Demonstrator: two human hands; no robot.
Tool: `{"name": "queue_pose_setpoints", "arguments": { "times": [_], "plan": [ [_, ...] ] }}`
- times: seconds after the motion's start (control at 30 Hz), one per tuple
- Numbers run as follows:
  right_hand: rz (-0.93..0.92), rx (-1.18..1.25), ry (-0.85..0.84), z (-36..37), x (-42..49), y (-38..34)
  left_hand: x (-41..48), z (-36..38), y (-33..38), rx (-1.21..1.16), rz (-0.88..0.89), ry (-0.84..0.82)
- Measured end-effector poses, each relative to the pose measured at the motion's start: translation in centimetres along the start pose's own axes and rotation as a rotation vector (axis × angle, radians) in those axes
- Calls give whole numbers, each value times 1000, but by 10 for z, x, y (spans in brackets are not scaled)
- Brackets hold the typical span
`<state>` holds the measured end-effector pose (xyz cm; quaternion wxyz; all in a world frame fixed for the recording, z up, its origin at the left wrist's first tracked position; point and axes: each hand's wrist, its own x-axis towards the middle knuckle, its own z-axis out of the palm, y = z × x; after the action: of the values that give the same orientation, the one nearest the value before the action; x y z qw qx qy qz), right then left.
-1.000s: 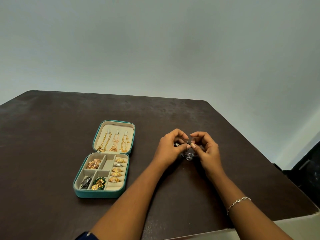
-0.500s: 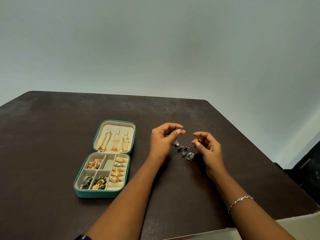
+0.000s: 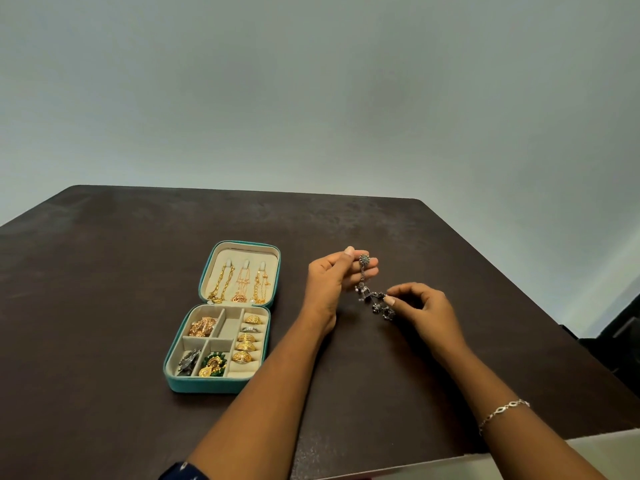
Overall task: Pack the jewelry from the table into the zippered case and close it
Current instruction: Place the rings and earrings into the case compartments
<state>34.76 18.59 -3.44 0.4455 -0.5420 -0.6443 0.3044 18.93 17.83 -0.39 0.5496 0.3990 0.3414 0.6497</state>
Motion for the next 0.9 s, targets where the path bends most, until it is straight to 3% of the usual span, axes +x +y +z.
{"name": "queue_pose_setpoints", "arguments": {
  "times": [0.23,0.53,0.9],
  "plan": [
    [-9,-59,51,0,-2,-4,0,0,-1,-12,-26,13],
    [-93,-96,28,6,3,-7,5,-7,3,-27,134,295],
    [-308,-516,-202,32,35,-12,8,-12,0,36,200,480]
  ]
}}
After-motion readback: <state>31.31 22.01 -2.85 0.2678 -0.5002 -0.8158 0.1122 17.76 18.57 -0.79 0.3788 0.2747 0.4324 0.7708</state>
